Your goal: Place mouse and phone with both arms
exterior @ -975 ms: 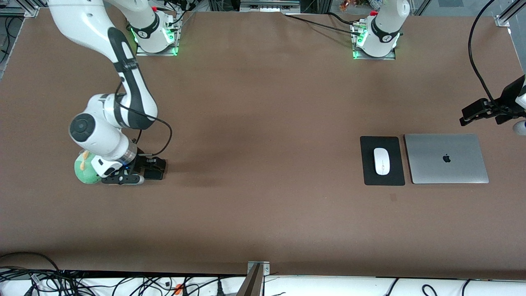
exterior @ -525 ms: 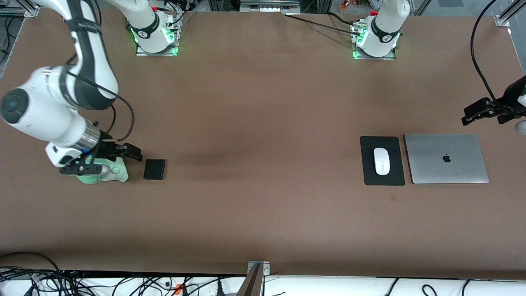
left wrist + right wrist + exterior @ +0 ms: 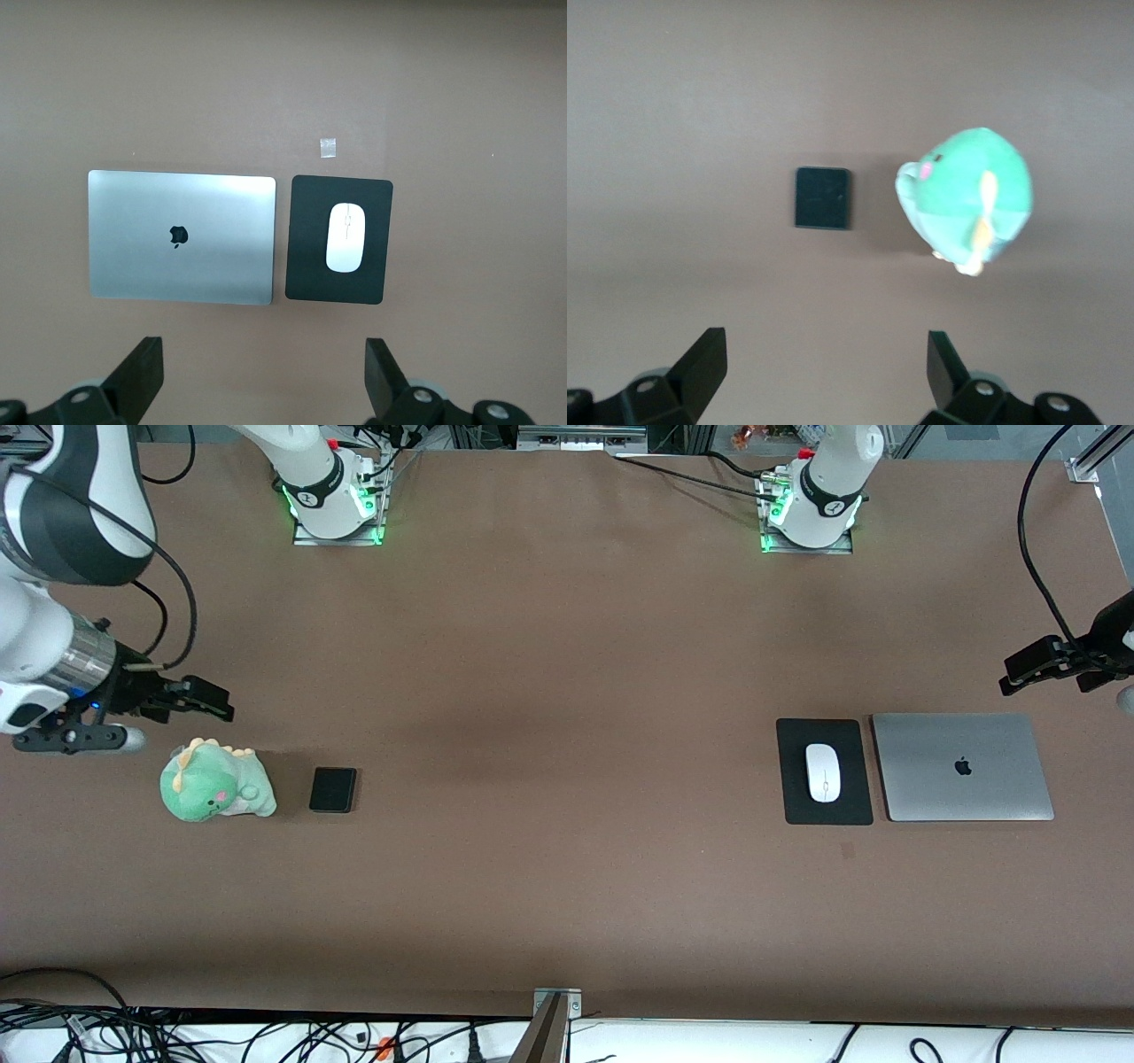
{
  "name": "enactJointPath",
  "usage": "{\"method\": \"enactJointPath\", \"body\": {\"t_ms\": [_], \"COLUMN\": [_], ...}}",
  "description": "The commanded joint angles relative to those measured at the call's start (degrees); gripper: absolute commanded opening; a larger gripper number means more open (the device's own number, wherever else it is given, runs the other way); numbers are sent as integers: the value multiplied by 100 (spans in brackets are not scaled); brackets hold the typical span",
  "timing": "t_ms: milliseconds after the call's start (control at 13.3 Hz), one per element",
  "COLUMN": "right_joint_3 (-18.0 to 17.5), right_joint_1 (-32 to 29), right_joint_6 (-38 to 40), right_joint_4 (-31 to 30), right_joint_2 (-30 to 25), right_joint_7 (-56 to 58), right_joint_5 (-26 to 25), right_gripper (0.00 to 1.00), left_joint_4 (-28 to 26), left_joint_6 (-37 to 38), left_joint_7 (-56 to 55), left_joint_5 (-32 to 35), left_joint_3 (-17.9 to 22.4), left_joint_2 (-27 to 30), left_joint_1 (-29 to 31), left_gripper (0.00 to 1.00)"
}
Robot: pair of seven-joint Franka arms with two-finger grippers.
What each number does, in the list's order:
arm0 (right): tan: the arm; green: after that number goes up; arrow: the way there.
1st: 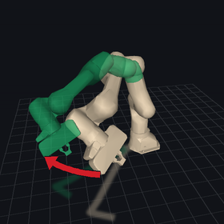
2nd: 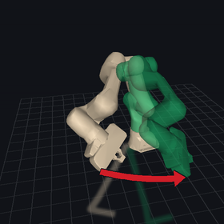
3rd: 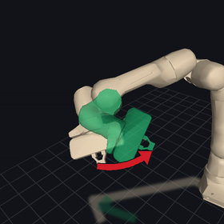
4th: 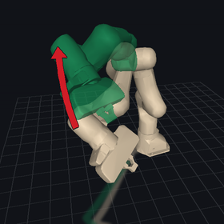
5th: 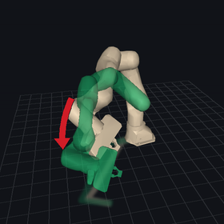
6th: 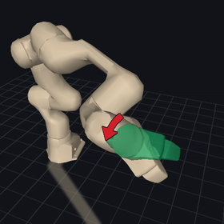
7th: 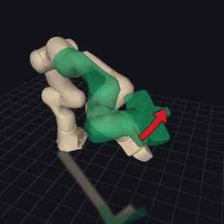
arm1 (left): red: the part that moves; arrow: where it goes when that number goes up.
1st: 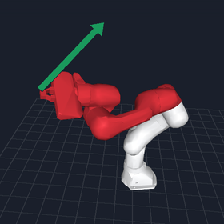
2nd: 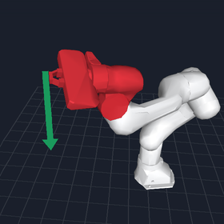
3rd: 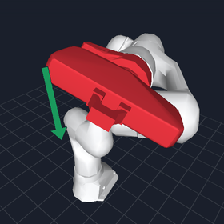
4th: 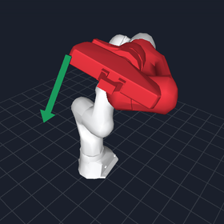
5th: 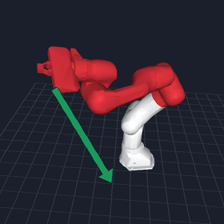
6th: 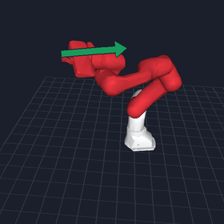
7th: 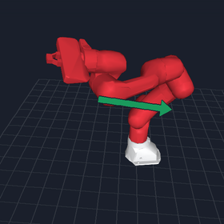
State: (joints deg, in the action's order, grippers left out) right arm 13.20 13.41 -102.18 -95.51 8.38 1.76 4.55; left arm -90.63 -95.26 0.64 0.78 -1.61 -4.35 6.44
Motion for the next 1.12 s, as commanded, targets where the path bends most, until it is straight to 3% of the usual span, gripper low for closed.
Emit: {"method": "enactJointPath", "body": {"t_ms": [0, 300, 675, 1050], "right_joint_3": [-695, -679, -564, -573], "right_joint_1": [-733, -734, -743, -734], "right_joint_6": [321, 567, 778, 858], "right_joint_4": [164, 156, 621, 630], "right_joint_2": [-231, -661, -619, -627], "right_joint_7": [-124, -150, -115, -123], "right_joint_5": [-332, -482, -420, -429], "right_gripper": [100, 100, 100, 100], "left_joint_4": [169, 169, 178, 230], "left_joint_6": [112, 112, 112, 112], "left_joint_7": [50, 50, 50, 59], "left_joint_5": [-43, -43, -43, -16], "left_joint_3": [-6, -24, -33, -59], "left_joint_2": [-49, -49, -40, -31], "left_joint_1": [16, 16, 16, -2], "left_gripper": [100, 100, 100, 100]}}
